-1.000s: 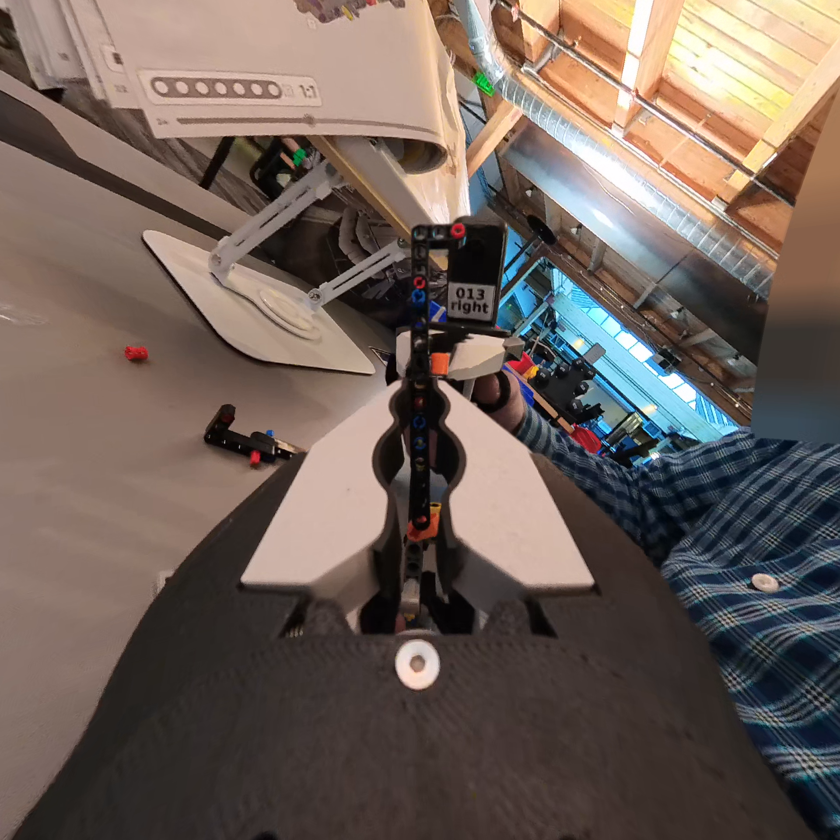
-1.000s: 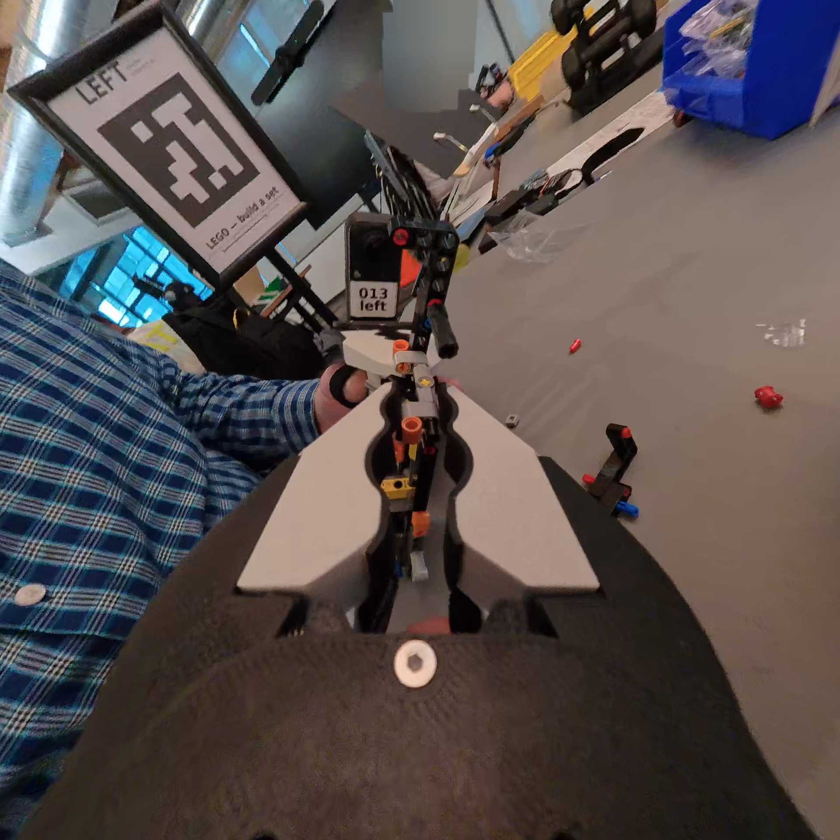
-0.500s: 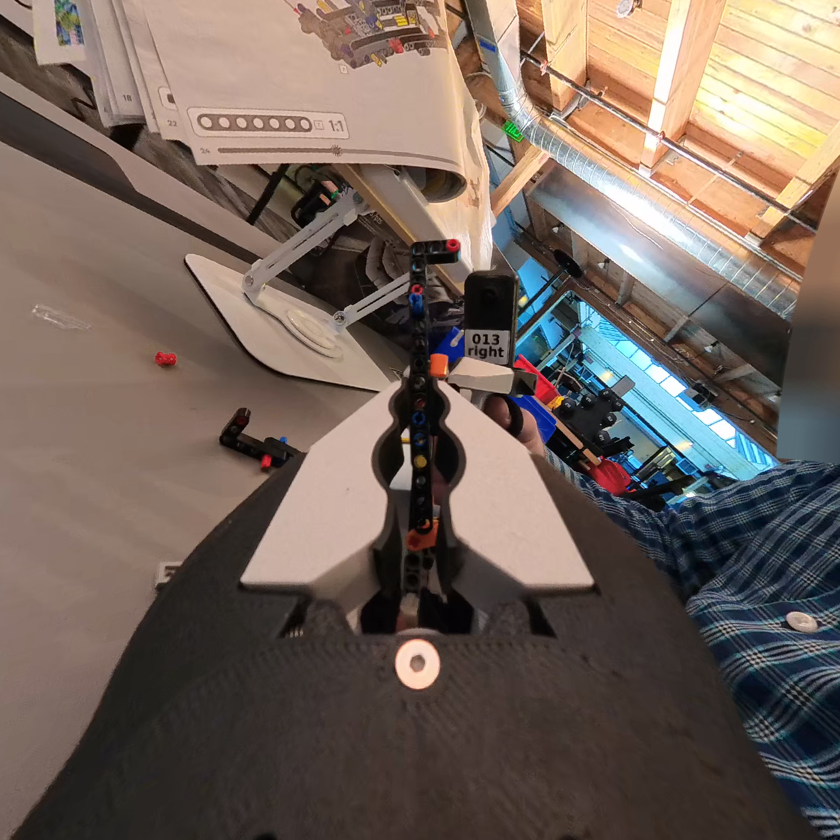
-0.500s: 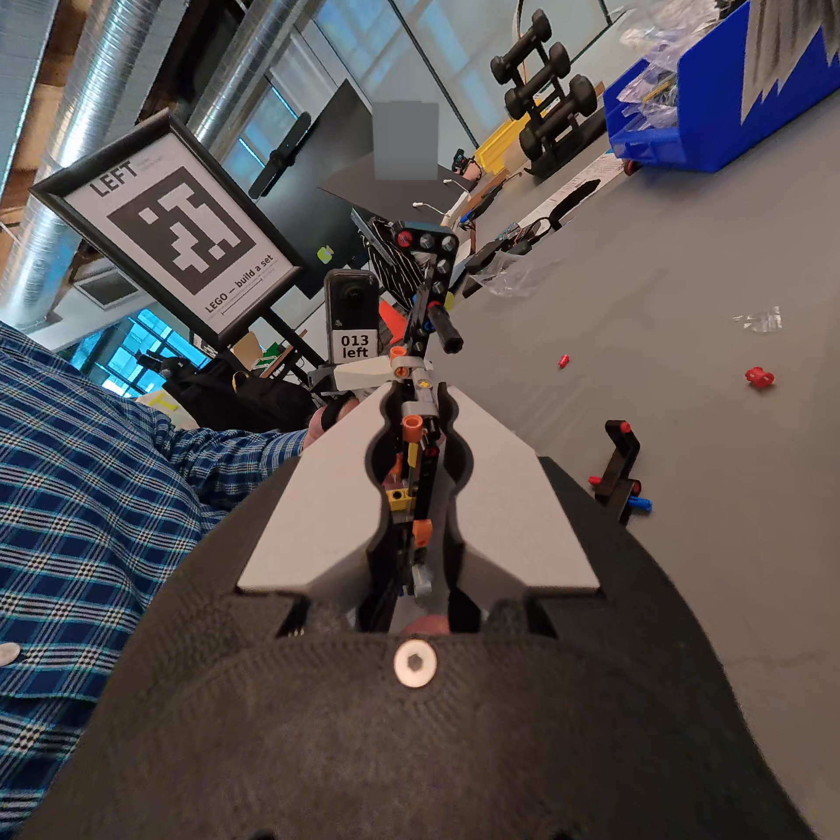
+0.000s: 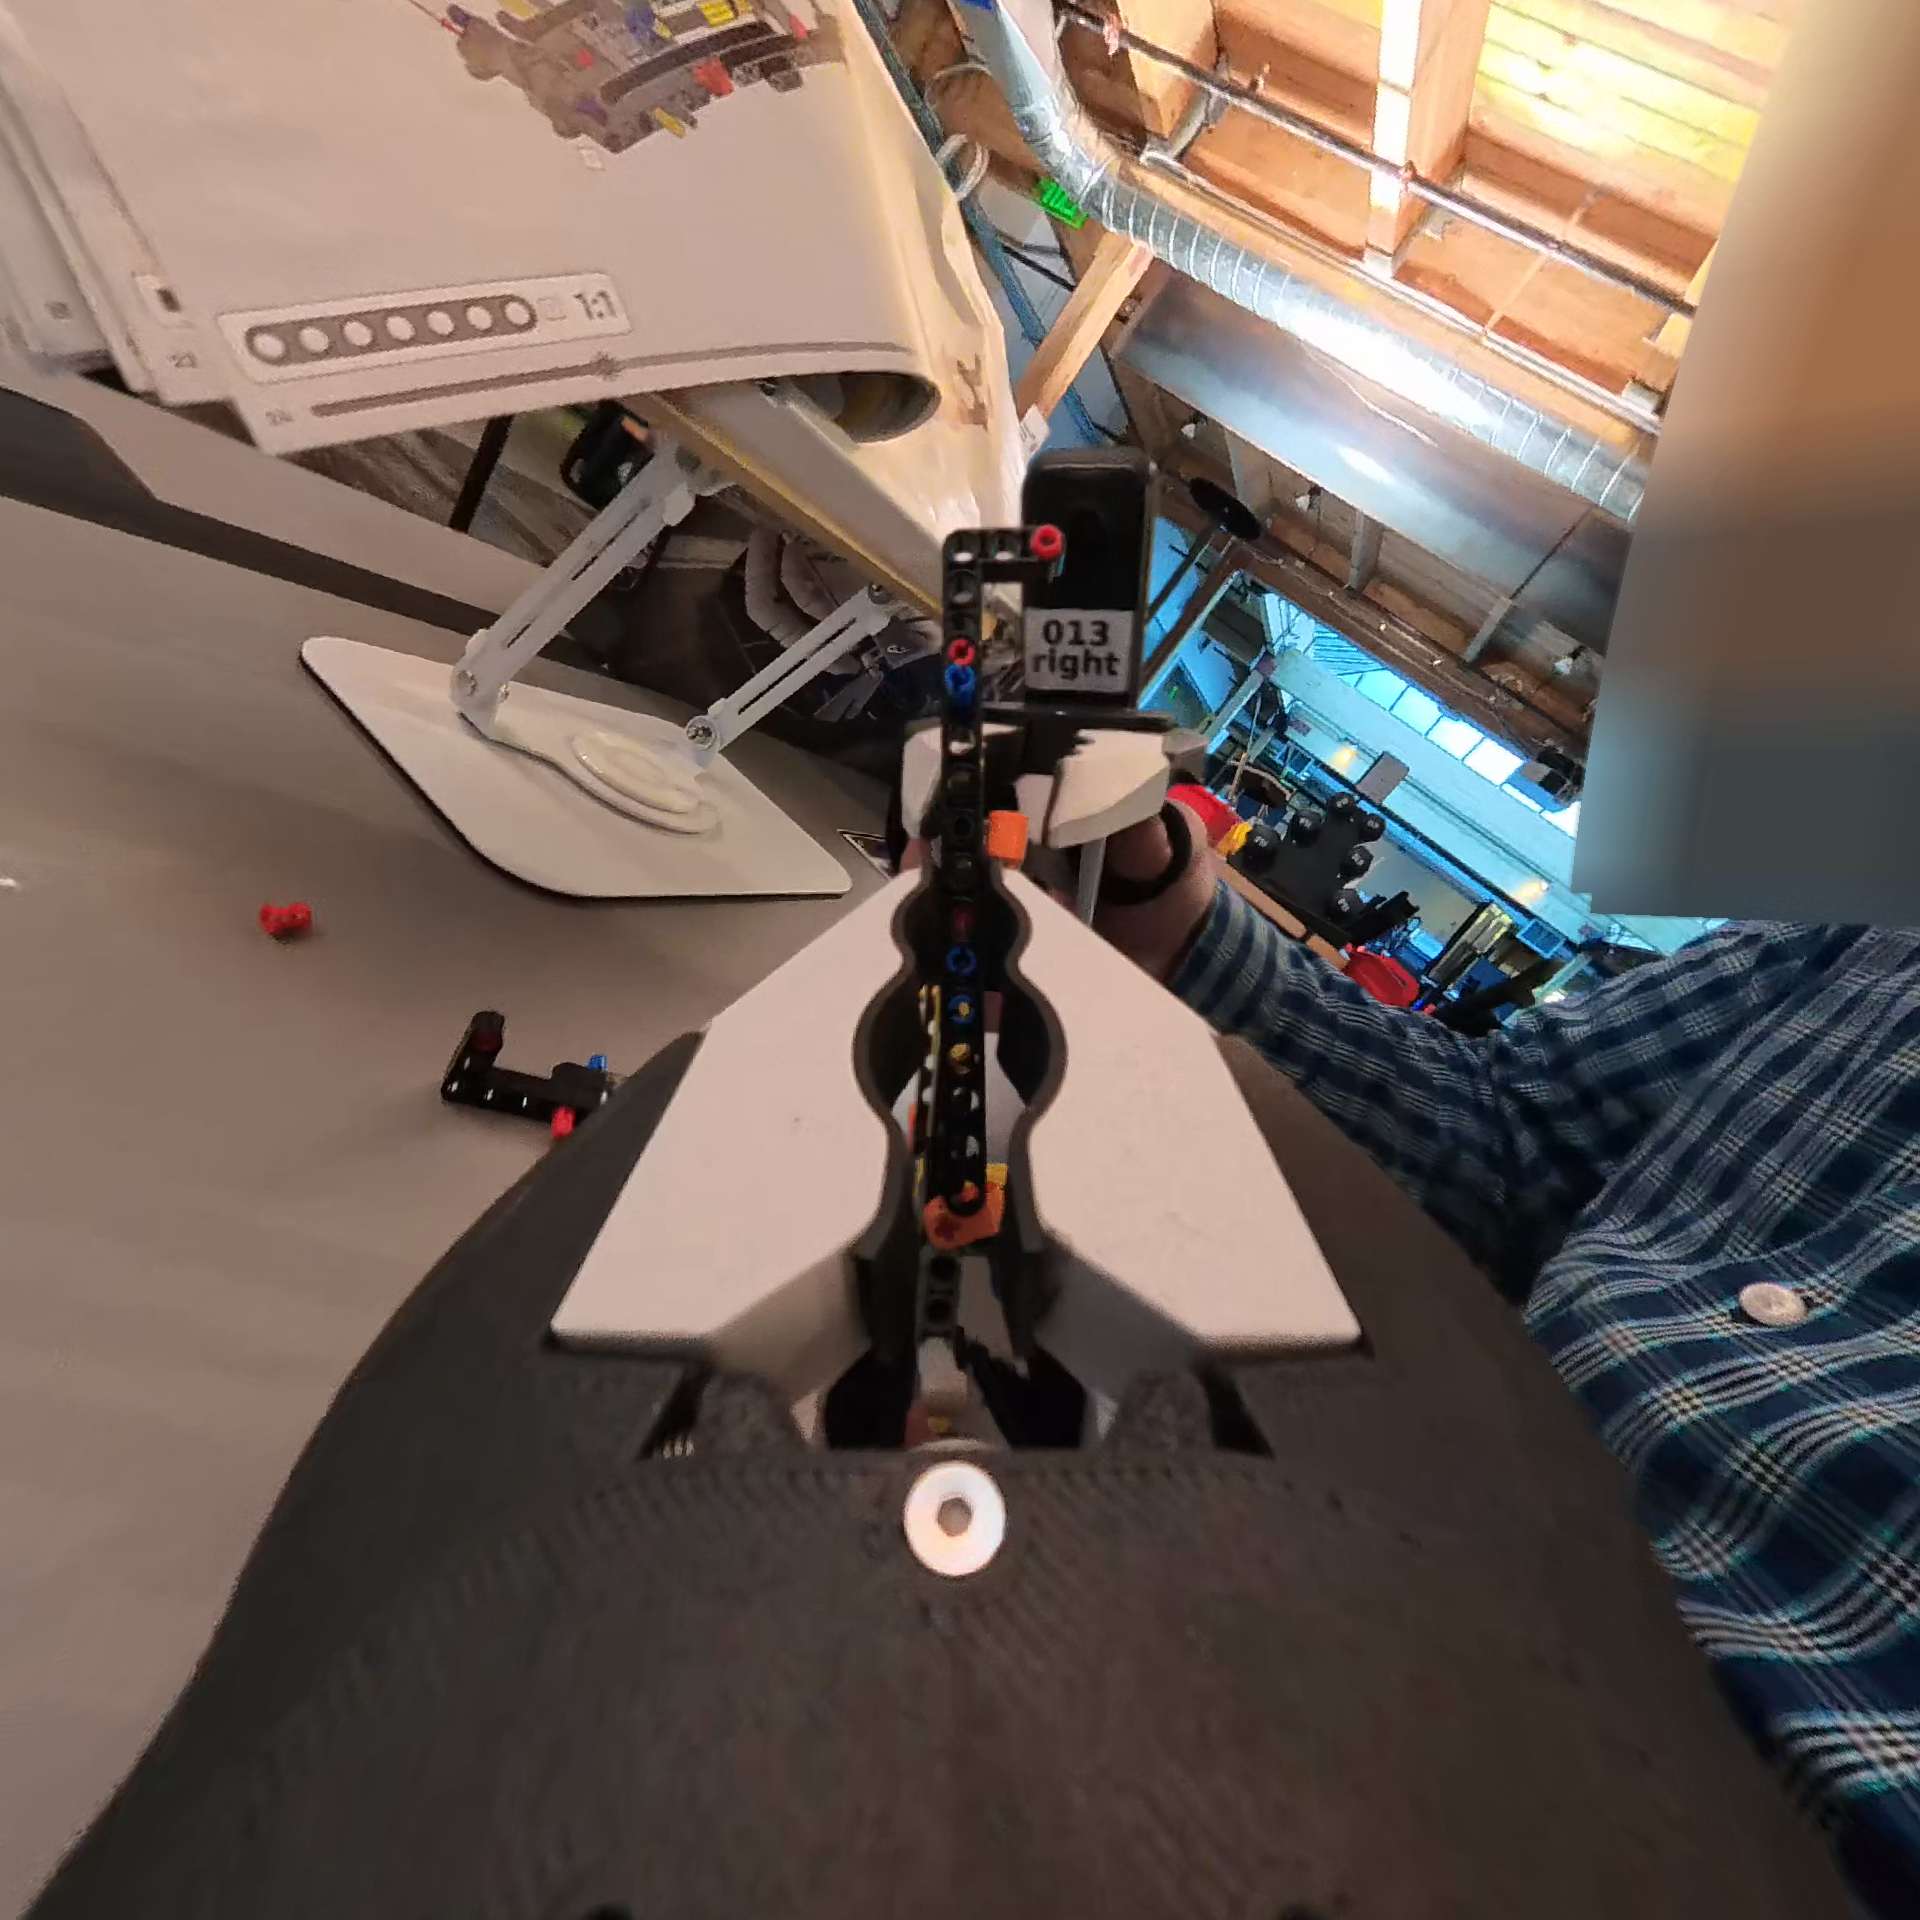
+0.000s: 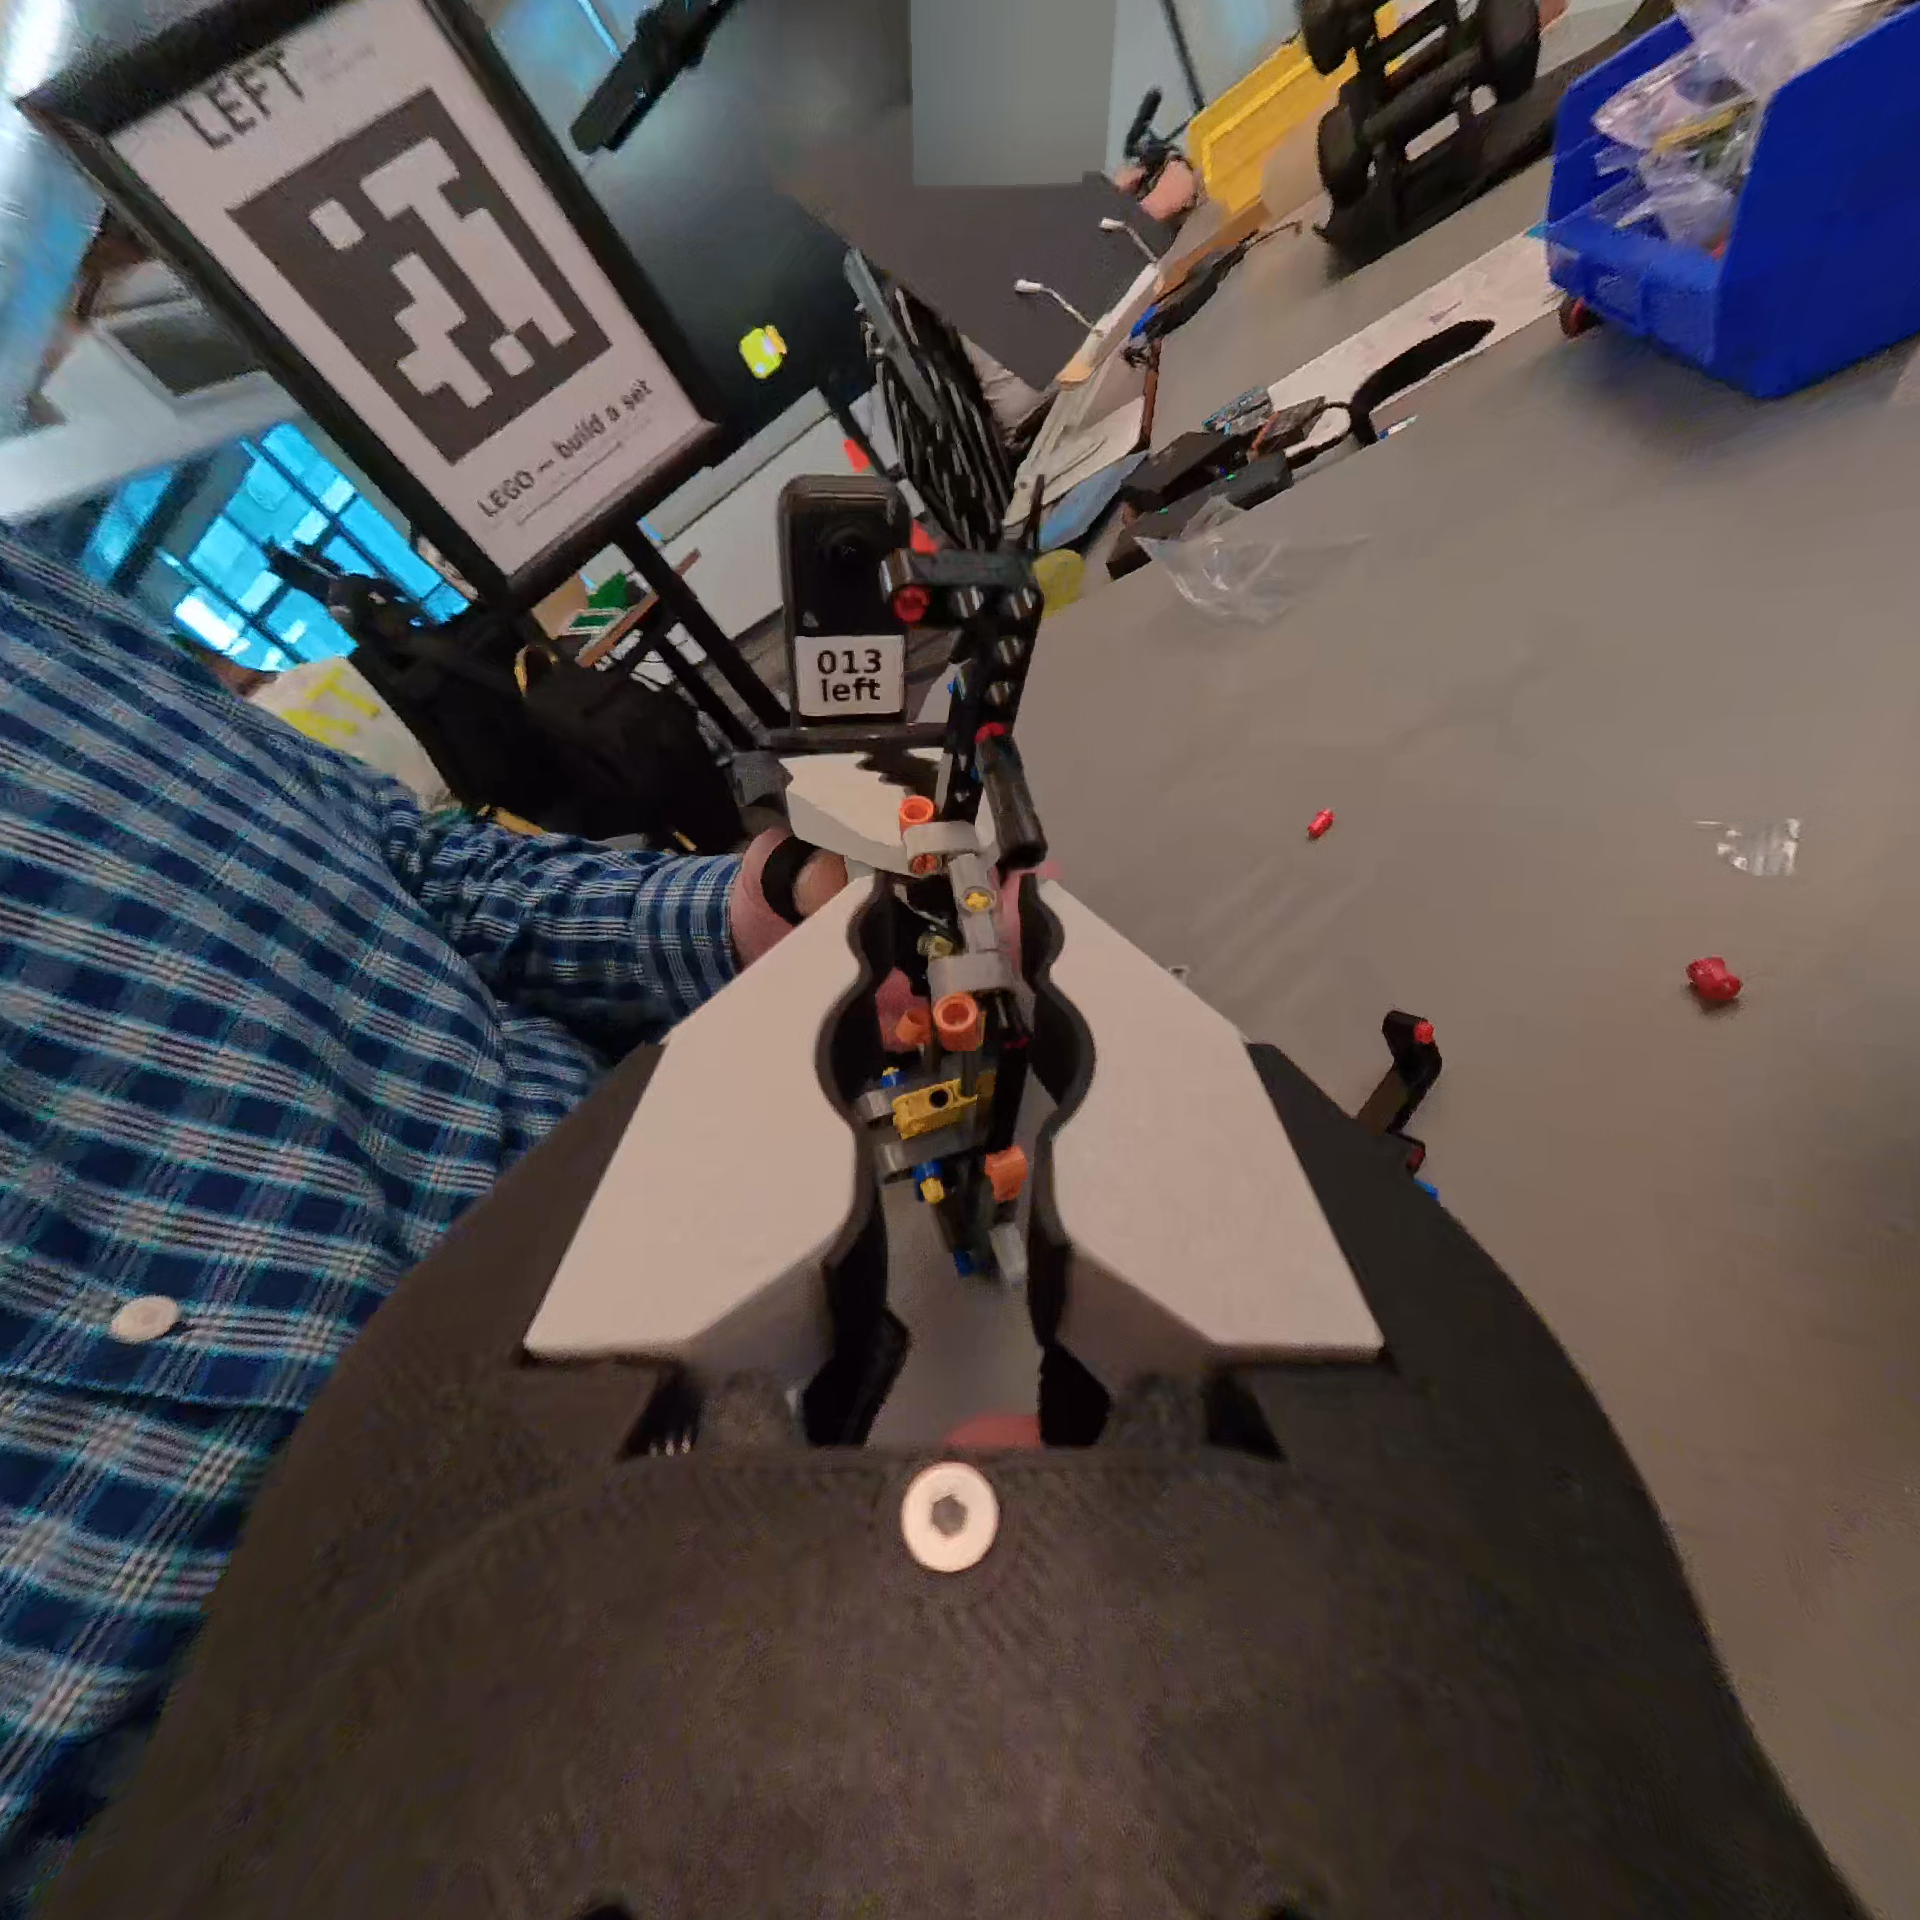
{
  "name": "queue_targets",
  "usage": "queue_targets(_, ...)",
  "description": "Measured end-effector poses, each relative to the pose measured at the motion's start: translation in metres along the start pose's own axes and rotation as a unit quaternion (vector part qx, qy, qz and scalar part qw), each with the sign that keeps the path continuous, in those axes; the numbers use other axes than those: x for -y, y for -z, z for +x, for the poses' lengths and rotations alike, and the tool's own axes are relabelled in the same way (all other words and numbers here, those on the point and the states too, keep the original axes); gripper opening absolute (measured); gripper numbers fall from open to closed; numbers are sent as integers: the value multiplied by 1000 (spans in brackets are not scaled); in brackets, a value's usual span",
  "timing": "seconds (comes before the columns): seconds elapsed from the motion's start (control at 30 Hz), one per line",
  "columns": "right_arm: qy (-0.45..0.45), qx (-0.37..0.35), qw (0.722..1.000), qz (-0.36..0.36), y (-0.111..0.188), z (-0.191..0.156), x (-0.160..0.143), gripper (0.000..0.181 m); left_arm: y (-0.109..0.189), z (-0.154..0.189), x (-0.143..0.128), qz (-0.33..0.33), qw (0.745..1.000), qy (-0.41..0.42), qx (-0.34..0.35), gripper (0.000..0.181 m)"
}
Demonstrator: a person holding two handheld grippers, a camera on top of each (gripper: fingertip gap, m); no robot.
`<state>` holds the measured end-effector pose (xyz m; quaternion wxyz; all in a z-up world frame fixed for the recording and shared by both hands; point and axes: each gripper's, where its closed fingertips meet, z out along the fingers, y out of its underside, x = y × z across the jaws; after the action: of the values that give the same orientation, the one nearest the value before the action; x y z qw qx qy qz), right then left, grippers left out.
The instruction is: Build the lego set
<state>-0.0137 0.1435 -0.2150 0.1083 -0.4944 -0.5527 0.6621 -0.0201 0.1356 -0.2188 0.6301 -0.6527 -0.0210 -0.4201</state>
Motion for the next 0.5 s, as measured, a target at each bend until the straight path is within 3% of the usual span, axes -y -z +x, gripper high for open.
queue_targets(0.17,0,1,1000,-21,-1,4,1,8,0,1,5,-9,1000,-16,-7,6)
queue_targets(0.5,16,2,999,-32,-6,1,3,4,0,1,6,-19,1000,-23,-9,6)
